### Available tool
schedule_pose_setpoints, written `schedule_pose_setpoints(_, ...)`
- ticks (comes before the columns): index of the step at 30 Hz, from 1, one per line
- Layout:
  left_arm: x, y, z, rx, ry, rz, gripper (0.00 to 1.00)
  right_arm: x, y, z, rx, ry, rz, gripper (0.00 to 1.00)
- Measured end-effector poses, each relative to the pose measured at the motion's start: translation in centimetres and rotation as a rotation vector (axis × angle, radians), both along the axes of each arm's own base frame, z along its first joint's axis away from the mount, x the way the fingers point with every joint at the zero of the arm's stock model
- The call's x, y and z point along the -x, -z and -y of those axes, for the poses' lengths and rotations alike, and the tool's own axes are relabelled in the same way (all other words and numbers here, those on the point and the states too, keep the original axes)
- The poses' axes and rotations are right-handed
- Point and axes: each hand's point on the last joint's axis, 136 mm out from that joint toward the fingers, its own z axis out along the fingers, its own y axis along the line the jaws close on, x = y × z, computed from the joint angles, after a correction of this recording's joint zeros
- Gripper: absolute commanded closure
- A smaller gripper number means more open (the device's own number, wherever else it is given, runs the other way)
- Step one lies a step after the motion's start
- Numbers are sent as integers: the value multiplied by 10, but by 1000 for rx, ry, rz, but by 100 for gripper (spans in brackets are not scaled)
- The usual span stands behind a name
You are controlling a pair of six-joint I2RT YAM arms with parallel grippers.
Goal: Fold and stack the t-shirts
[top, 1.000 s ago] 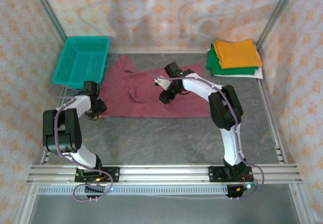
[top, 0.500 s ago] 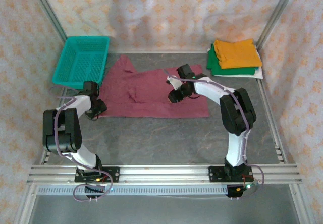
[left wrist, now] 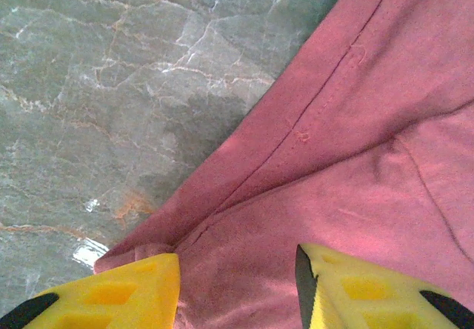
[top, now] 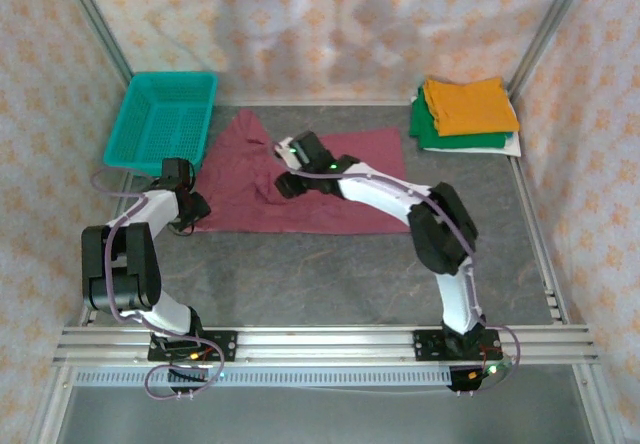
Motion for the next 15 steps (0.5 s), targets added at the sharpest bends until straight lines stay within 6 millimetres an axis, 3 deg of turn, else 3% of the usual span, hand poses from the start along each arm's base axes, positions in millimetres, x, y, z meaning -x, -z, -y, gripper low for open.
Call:
schedule_pose_setpoints(4,4,5,2,10,3,-8,54,-18,8,-36,1,12,48,27)
schedule_pose_setpoints(10,4,10,7,34,13,1,54,-35,45,-59,46,29,33,18)
schedule_pose_setpoints(15,3,15,10,56,15,-4,54,-46,63,-76,82,45,47,13)
